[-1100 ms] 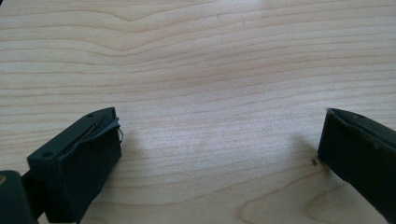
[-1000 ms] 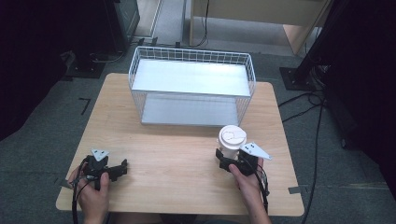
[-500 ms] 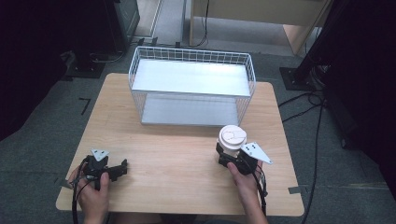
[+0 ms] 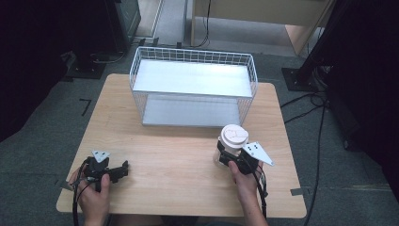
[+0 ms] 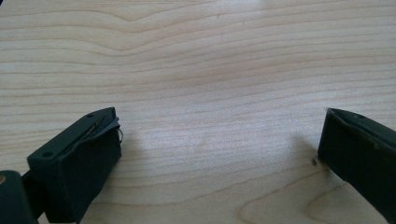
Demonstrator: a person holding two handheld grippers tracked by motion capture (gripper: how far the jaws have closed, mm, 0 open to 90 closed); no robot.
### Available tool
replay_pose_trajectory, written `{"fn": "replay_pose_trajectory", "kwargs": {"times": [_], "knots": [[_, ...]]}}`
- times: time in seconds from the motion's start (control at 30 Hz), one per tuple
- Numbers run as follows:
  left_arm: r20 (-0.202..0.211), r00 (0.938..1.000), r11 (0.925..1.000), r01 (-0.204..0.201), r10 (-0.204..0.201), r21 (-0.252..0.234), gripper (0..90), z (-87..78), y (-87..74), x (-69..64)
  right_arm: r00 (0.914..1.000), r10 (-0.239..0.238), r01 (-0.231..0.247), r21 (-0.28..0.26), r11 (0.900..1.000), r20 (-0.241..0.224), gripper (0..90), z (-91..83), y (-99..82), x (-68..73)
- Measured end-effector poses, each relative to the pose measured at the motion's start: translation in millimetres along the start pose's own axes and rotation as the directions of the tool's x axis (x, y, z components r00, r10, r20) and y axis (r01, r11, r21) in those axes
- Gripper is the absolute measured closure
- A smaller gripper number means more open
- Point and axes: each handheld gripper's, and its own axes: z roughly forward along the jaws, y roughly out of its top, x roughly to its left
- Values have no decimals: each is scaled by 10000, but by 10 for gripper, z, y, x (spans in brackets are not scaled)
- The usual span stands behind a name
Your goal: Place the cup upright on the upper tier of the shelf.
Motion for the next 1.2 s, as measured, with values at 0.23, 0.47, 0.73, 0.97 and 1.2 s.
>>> {"fn": "replay_pose_trajectory", "kwargs": {"times": [0.23, 0.47, 0.73, 0.97, 1.2], "knots": [[0, 10000, 10000, 3, -3, -3, 0, 0, 0, 0, 10000, -2, -1, -356, 9994, -84, 155, -18, 58, 23], [0, 10000, 10000, 5, -5, -4, 0, 0, 0, 0, 9999, -91, 86, -545, 9985, -88, 156, -14, 167, 51], [-3, 10000, 10000, 3, -3, -3, 0, 0, 0, 0, 9997, -246, 238, -941, 9953, -72, 157, -20, 363, 90], [-2, 10000, 10000, -14, 14, 12, 0, -1, 0, 1, 9988, -473, 454, -1207, 9917, -127, 156, -11, 534, 136], [2, 10000, 10000, -14, 14, 24, 0, -2, 1, 1, 9971, -742, 710, -1442, 9870, -171, 157, 12, 701, 202]]}}
